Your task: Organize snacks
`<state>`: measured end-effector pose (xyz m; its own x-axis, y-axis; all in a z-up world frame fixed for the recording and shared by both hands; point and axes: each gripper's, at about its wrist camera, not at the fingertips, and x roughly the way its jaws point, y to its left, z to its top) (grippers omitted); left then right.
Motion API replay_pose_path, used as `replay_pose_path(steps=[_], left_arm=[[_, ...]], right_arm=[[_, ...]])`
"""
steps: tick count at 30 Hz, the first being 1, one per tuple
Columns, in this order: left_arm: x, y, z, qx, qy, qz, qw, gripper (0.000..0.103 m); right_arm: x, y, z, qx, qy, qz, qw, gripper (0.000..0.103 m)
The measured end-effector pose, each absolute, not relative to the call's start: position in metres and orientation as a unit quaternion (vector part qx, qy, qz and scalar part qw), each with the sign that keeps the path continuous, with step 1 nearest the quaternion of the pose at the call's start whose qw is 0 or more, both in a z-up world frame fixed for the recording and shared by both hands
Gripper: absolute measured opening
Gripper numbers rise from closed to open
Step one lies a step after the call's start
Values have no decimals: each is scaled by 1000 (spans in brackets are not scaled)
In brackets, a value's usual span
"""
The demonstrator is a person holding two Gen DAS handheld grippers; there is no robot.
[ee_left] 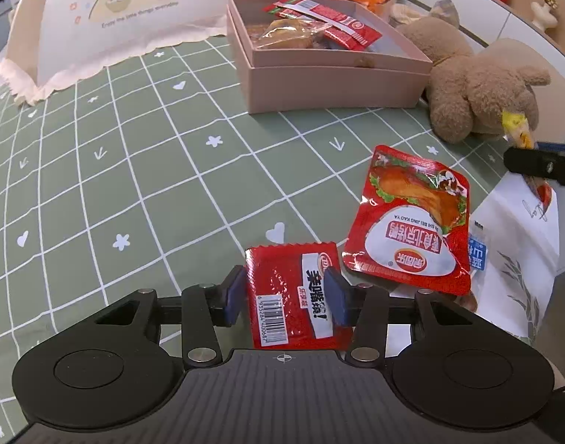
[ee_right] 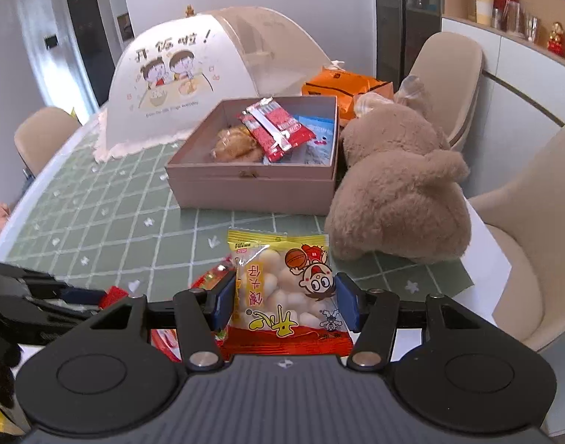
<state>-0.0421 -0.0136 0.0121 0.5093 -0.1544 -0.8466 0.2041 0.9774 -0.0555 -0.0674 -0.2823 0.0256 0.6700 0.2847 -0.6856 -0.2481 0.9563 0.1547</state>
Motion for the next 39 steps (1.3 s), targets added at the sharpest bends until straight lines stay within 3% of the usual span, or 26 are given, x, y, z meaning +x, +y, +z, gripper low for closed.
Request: replay_pose_path(steps=[11, 13, 15, 18, 26, 31, 33, 35, 39], left_arm=[[-56, -34, 21, 100, 473, -113, 868, 52], [-60, -46, 11, 139, 472, -119, 862, 63], [-62, -55, 8, 154, 467, -127, 861, 62], [-59, -56, 4, 133, 476, -140, 858, 75], [-53, -24, 8, 47, 483, -99, 868, 69], [-52, -32, 7, 76, 487, -106, 863, 71], [-55, -33, 8, 75, 489, -109, 862, 68], [-57, -36, 9, 79, 493, -117, 858, 66], [-62, -35, 10, 55, 496, -147, 854, 63]], right_arm=[[-66, -280, -24, -8, 431, 119, 894, 56], [-65, -282, -31, -5, 442, 113, 890, 56], [-67, -282, -35, -5, 444, 112, 889, 57], [-68, -282, -36, -7, 442, 110, 890, 60], [-68, -287, -40, -7, 442, 98, 891, 73], [-66, -291, -42, -1, 439, 99, 893, 77], [-66, -290, -43, -6, 436, 102, 894, 74], [-68, -288, -40, -6, 436, 115, 893, 54], [-69, -293, -21, 19, 425, 132, 895, 54]])
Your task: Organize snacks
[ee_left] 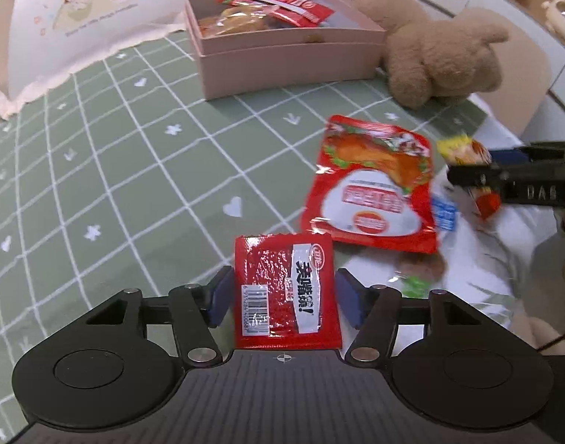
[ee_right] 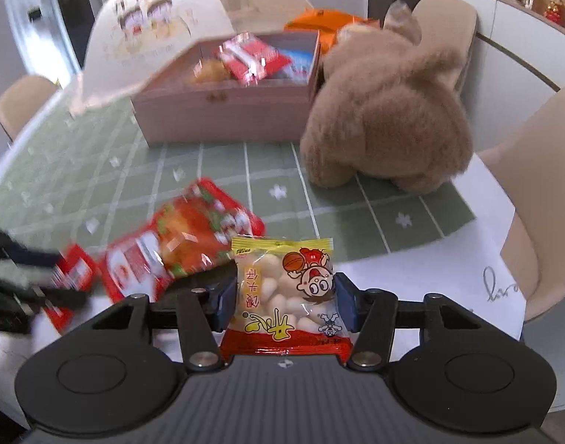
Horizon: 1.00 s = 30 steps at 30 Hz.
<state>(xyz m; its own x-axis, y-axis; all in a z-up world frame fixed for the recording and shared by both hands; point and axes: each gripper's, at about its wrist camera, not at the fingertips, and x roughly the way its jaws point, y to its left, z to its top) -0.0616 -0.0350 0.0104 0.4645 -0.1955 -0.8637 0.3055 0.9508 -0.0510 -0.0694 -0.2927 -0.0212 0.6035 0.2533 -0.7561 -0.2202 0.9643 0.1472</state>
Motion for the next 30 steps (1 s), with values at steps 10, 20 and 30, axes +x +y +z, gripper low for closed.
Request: replay_pose_path(steps=[10, 20, 30], left_arm=[[-27, -31, 108, -5, 387, -178, 905, 60], [71, -17, 149, -116, 280, -155, 940, 61], [-5, 30, 45, -195, 403, -134, 884, 61]], right_arm=[[-74, -281, 28, -4, 373, 151, 915, 54], [-69, -256, 44, -33, 352, 142, 925, 54], [-45, -268, 59, -18, 350, 147, 925, 54]])
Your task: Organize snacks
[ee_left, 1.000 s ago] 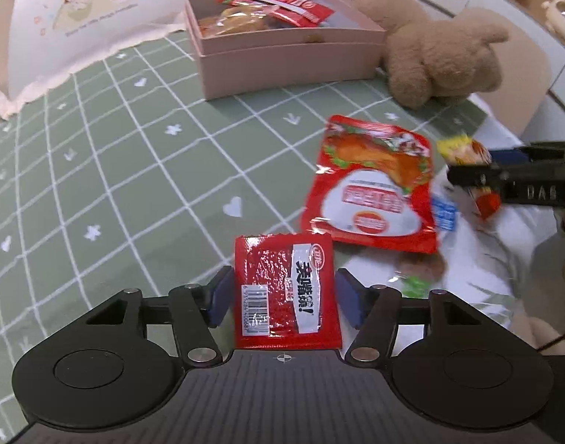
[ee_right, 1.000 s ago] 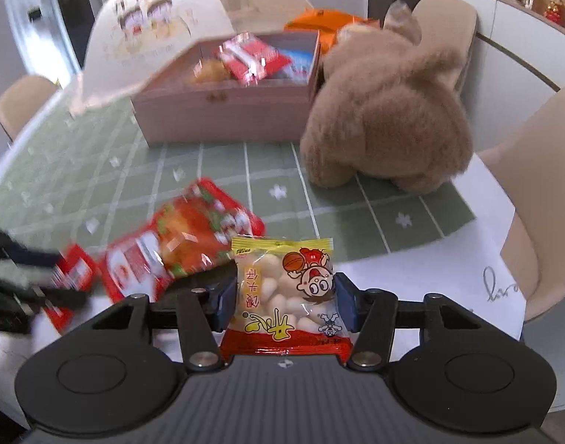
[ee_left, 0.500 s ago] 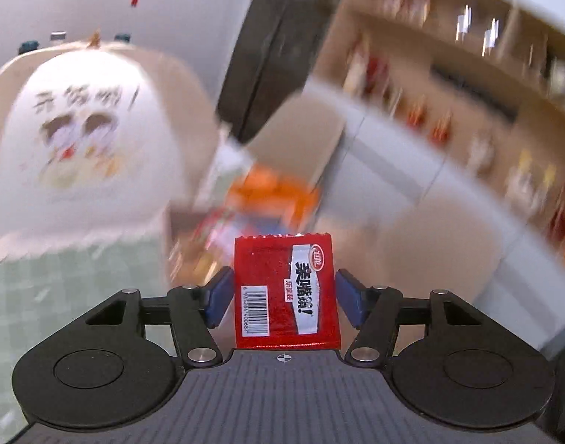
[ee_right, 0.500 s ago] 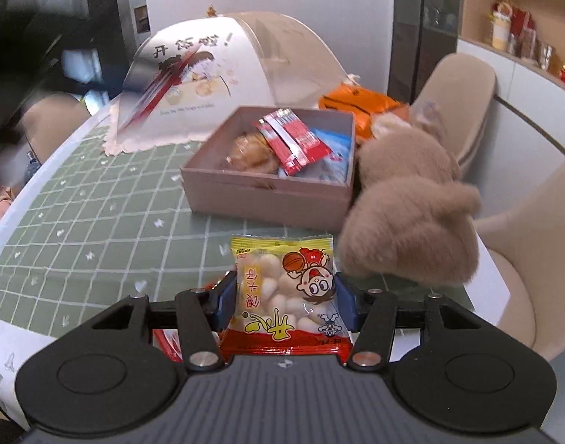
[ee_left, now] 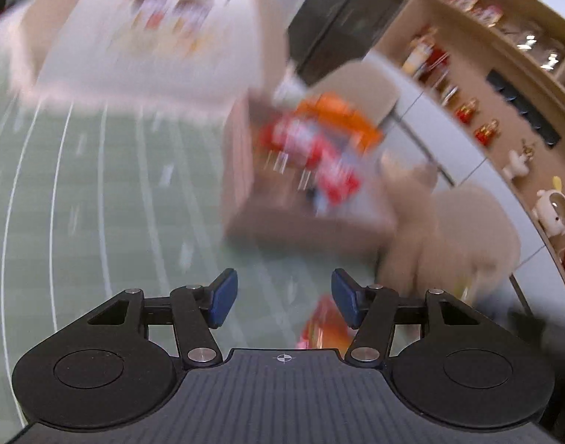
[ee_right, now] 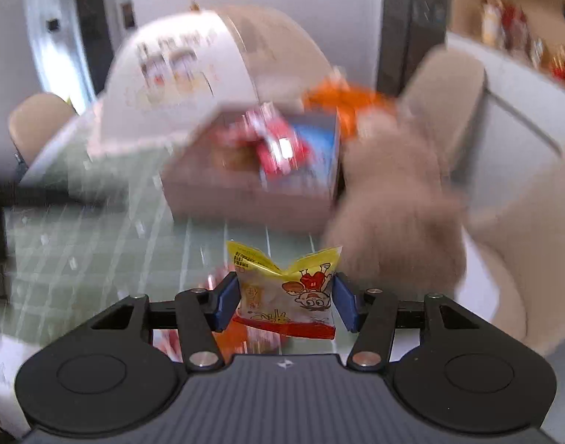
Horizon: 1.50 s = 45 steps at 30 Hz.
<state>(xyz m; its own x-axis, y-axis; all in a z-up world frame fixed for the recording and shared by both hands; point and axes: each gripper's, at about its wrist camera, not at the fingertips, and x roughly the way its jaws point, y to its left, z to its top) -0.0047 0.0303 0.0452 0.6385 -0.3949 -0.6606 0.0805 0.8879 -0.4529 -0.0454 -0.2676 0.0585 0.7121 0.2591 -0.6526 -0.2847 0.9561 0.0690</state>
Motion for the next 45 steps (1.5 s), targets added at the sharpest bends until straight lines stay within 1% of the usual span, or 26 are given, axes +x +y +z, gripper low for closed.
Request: replay_pose_path(steps=[3, 4, 5, 6, 7, 10, 13, 16, 18, 21, 23, 25, 27, 28, 29, 31, 32, 34, 38, 42, 45], left_arm=[[-14, 32, 28, -208, 424, -140, 870, 61], [-16, 29, 28, -204, 425, -140, 870, 61], [-17, 27, 29, -198, 427, -140, 871, 61], [-19, 27, 30, -192, 429, -139, 871, 61], [-20, 26, 31, -184, 433, -137, 872, 61], [-24, 24, 31, -167, 443, -130, 871, 61], [-36, 18, 28, -159, 458, -138, 864, 61], [-48, 9, 24, -150, 477, -165, 850, 61], [-54, 1, 21, -148, 489, -185, 839, 61], [-60, -13, 15, -139, 502, -208, 828, 61], [-63, -20, 11, -132, 508, -216, 823, 61], [-64, -25, 9, -129, 512, -219, 820, 58], [-64, -24, 9, -130, 511, -214, 822, 57], [-65, -22, 11, -132, 509, -209, 825, 57], [-66, -19, 11, -135, 507, -201, 827, 57], [-68, -9, 13, -144, 501, -182, 834, 57], [-68, -4, 13, -150, 500, -173, 835, 57], [-72, 10, 13, -167, 496, -153, 838, 57], [-83, 31, 13, -189, 490, -123, 842, 57], [-96, 49, 16, -198, 481, -90, 849, 57], [-103, 60, 17, -201, 482, -71, 849, 57]], right_arm=[[-12, -255, 109, -27, 290, 161, 943, 55], [-1, -252, 126, -24, 267, 168, 949, 62], [10, -250, 138, -21, 248, 173, 953, 83], [23, -247, 149, -18, 233, 176, 956, 90], [36, -246, 155, -12, 229, 179, 957, 91], [57, -253, 148, 34, 269, 178, 946, 91], [43, -264, 114, 65, 314, 205, 925, 91], [16, -264, 67, 21, 359, 188, 914, 91], [-3, -267, 38, -4, 388, 177, 904, 88], [-38, -270, 16, -32, 409, 183, 894, 87], [-56, -272, 4, -26, 426, 191, 884, 87], [-66, -271, -6, -19, 444, 201, 873, 84], [-72, -268, -19, -12, 457, 200, 867, 79], [-72, -268, -24, -8, 462, 198, 864, 70], [-72, -265, -29, -3, 469, 199, 861, 64], [-74, -256, -32, 0, 458, 201, 866, 60], [-74, -249, -32, -8, 454, 201, 868, 56], [-72, -234, -30, -28, 444, 215, 869, 51], [-70, -195, -25, -53, 433, 269, 859, 51], [-66, -170, -13, -40, 429, 330, 840, 51], [-65, -163, -2, -59, 412, 344, 842, 55]])
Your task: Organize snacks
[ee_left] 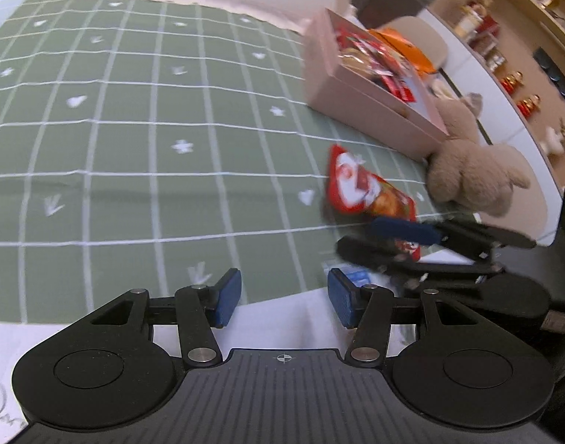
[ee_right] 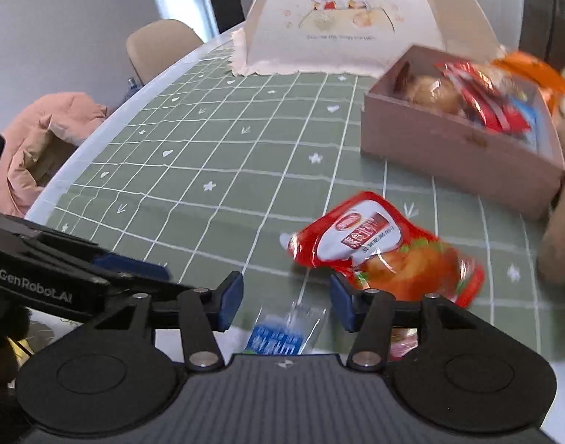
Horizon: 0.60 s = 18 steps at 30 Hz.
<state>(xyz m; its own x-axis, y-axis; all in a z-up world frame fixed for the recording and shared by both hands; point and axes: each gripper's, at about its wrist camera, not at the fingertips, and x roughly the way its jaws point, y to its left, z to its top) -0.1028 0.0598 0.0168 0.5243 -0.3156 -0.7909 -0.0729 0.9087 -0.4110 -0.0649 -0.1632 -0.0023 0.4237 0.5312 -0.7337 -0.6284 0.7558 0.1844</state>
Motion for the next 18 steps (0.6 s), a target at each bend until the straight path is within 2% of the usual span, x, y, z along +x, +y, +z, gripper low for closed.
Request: replay_pose_path(steps=[6, 10, 18], left_arm=[[-107, 44, 18, -189, 510, -110, 832, 55], [-98, 12, 16, -151, 532, -151, 819, 55], [-76, -55, 11, 5, 525, -159, 836, 54]], right_arm=[[-64, -186, -3, -77, 437, 318, 838, 57], [-74, -212, -5, -75, 440, 278, 850, 63], [-65, -240, -22, -75, 458, 154, 872, 64]])
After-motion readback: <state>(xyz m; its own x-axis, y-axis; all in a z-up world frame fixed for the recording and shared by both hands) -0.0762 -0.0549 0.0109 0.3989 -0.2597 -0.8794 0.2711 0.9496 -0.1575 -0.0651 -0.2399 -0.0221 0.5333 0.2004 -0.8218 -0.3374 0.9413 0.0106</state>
